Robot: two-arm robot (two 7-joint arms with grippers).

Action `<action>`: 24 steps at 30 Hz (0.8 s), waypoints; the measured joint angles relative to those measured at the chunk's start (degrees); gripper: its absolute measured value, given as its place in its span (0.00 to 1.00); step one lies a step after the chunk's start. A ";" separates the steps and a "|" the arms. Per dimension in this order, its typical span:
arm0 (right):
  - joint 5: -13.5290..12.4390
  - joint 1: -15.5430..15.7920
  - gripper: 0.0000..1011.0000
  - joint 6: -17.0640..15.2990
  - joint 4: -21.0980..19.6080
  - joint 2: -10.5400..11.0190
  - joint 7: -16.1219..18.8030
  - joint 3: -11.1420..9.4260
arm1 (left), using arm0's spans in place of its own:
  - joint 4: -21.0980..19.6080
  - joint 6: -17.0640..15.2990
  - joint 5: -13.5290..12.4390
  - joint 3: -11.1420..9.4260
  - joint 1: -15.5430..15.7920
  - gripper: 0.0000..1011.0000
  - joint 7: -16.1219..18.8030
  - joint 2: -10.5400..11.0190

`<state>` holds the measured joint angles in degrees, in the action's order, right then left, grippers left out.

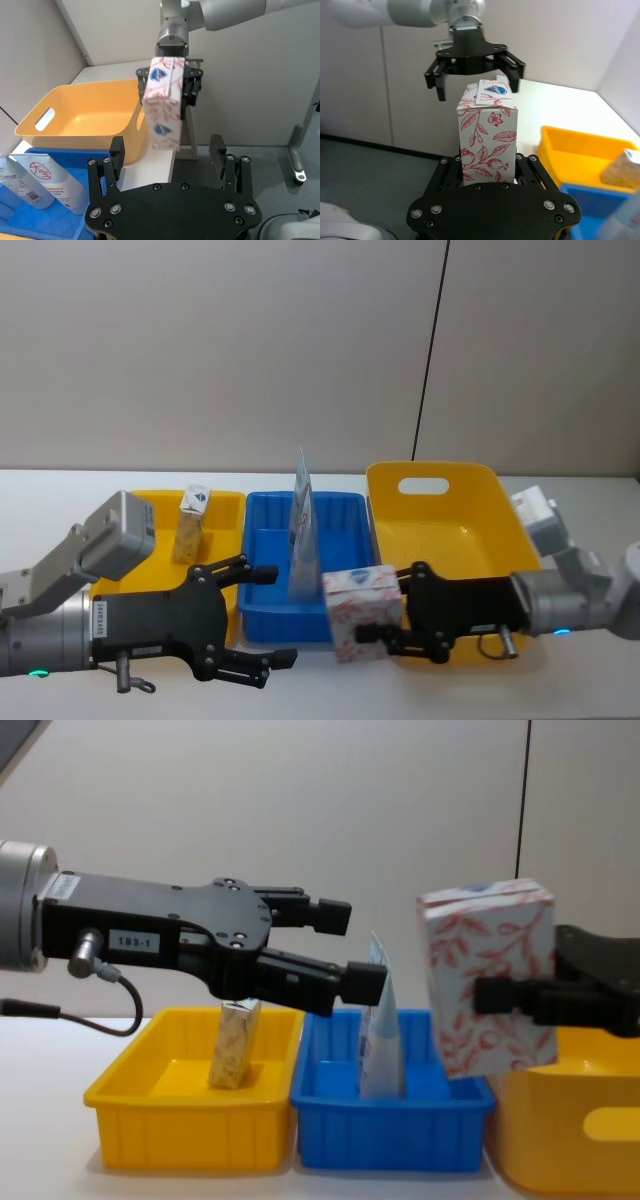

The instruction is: Bimanual collaborative sorting of washing and personal care products

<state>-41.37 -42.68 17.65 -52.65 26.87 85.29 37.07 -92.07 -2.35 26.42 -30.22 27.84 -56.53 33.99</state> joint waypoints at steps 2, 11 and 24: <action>-0.21 0.90 0.36 -0.07 -1.36 1.45 -1.30 -0.66 | 0.00 0.00 0.00 0.00 0.00 0.99 0.00 0.00; -0.70 4.13 0.36 -0.13 -5.49 5.84 -6.77 -3.00 | 0.00 0.00 0.00 0.00 0.00 0.99 0.00 0.00; 0.65 4.75 0.36 0.41 -4.08 7.48 -11.73 -4.42 | 0.00 0.00 0.00 0.00 0.00 0.99 0.00 0.00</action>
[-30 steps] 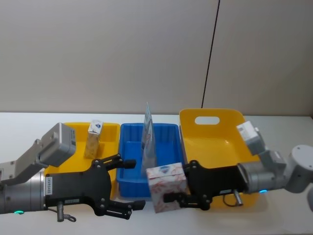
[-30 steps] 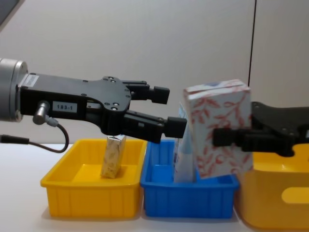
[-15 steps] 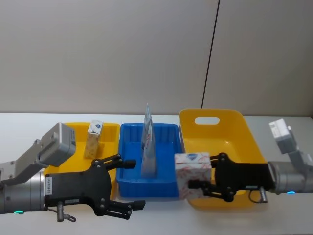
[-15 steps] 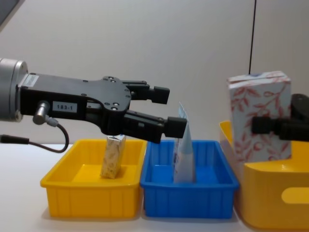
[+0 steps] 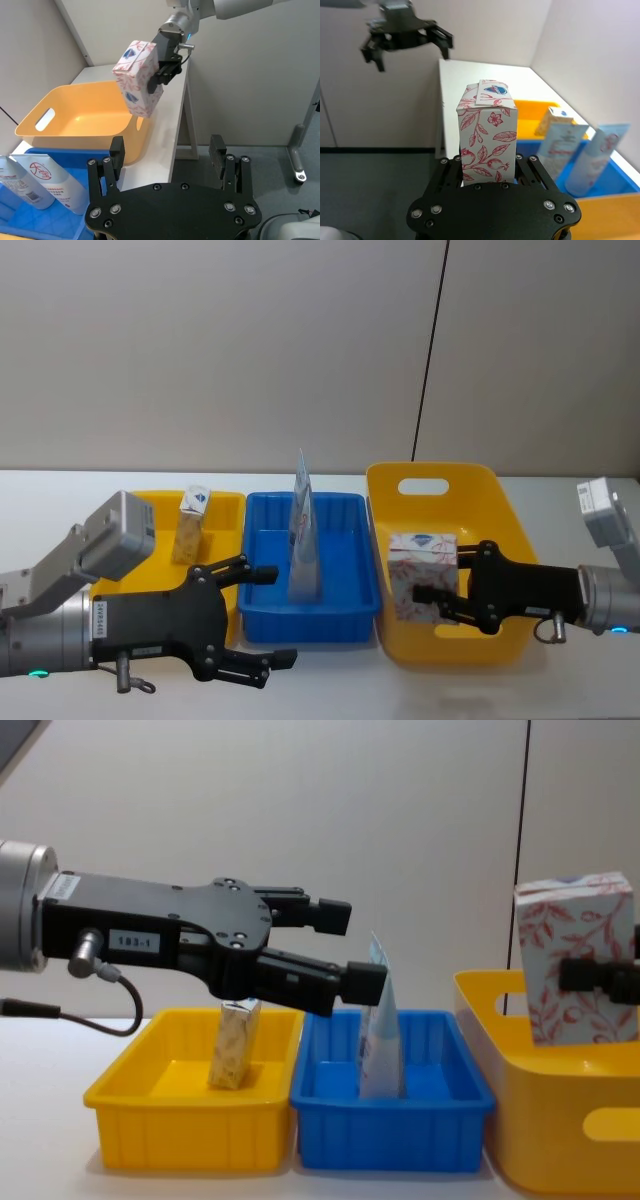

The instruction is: Bimanual collaborative sorting of washing and personal care products

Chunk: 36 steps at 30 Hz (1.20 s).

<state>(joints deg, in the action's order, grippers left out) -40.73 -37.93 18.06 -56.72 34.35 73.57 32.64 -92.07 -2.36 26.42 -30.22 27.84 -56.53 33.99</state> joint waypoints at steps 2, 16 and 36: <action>0.32 -0.32 0.36 0.16 0.85 -0.21 -0.32 -0.01 | 0.00 0.00 0.00 0.00 0.00 0.99 0.00 0.00; 4.00 -4.75 0.36 2.87 11.56 -3.12 -4.71 -0.30 | 0.00 0.00 0.00 0.00 0.00 0.99 0.00 0.00; 7.20 -6.57 0.36 5.97 18.97 -4.23 -16.03 -3.03 | 0.00 0.00 0.00 0.00 0.00 0.99 0.00 0.00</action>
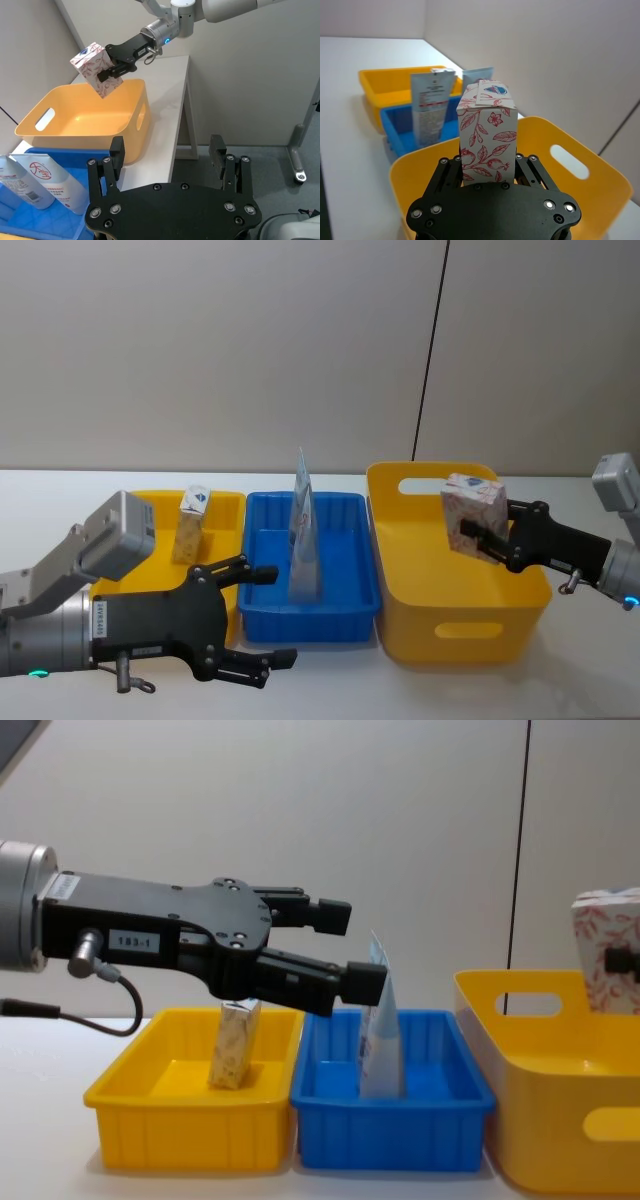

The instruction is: Bimanual collaborative sorting of washing and personal care products

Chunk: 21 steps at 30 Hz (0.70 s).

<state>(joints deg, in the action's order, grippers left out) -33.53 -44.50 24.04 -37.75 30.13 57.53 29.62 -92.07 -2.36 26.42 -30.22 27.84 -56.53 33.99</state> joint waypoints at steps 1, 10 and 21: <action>0.06 0.06 0.36 0.04 0.00 0.00 -0.43 -0.08 | 0.00 0.00 0.00 0.00 0.00 0.99 0.00 0.00; 0.98 0.75 0.36 -0.02 -0.15 -0.37 -5.67 -1.12 | 0.00 0.00 0.00 0.00 0.00 0.99 0.00 0.00; 2.55 0.48 0.36 -2.94 -0.73 -1.79 -10.40 -1.17 | 0.00 0.00 0.00 0.00 0.00 0.99 0.00 0.00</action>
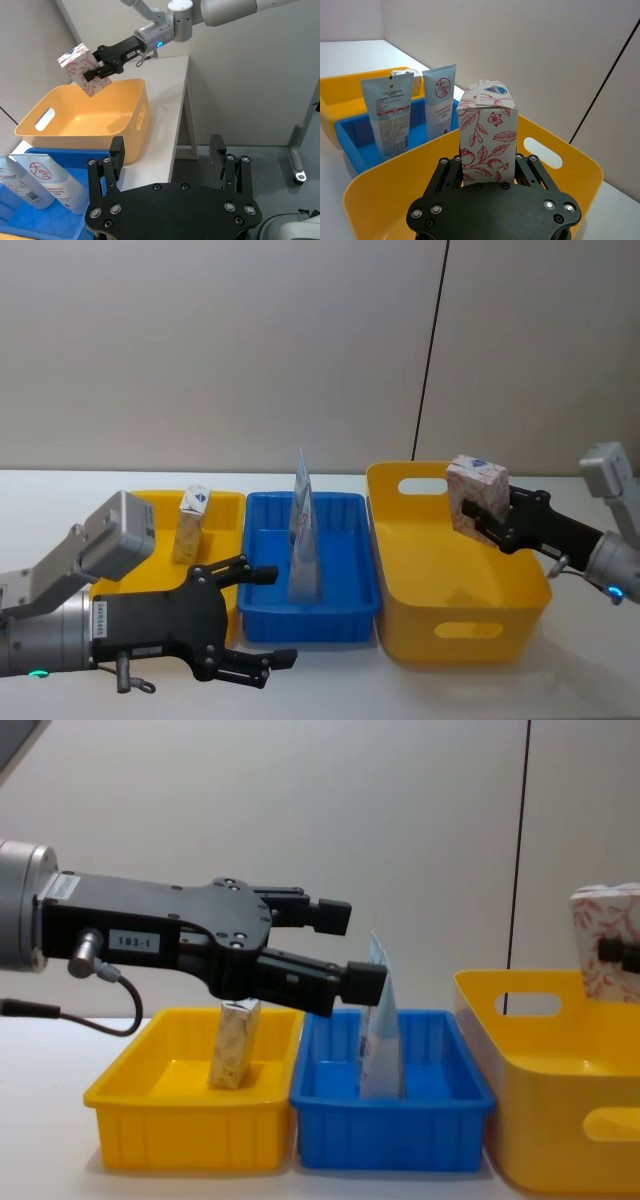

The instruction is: Bimanual collaborative sorting of washing and personal care products

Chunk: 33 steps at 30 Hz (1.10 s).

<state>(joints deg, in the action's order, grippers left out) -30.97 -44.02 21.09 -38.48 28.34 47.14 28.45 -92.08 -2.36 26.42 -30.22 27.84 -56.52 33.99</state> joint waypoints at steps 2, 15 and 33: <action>0.28 -0.21 0.36 -0.51 0.00 -0.29 -0.44 0.09 | 0.00 0.00 0.01 0.00 0.00 0.99 0.00 0.00; 3.16 -3.31 0.36 -4.55 2.15 -3.46 -6.36 1.01 | 0.00 0.00 0.00 0.00 0.00 0.99 0.00 0.00; 7.97 -8.86 0.36 -6.83 11.51 -8.97 -13.63 2.89 | 0.00 0.00 0.00 0.00 0.00 0.99 0.00 0.00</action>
<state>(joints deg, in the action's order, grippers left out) -23.00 -52.89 14.27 -26.97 19.37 33.51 31.33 -92.07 -2.36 26.42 -30.22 27.84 -56.53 33.99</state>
